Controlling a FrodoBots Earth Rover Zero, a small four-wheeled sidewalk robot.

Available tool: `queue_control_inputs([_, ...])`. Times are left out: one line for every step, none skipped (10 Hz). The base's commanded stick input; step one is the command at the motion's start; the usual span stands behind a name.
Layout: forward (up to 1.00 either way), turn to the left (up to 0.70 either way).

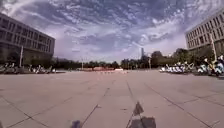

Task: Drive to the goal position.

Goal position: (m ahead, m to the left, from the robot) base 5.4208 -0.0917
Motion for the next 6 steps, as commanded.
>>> queue_control_inputs([0.70,0.00])
queue_control_inputs([0.70,0.00])
queue_control_inputs([0.70,0.00])
queue_control_inputs([0.70,0.00])
queue_control_inputs([0.70,0.00])
queue_control_inputs([0.70,0.00])
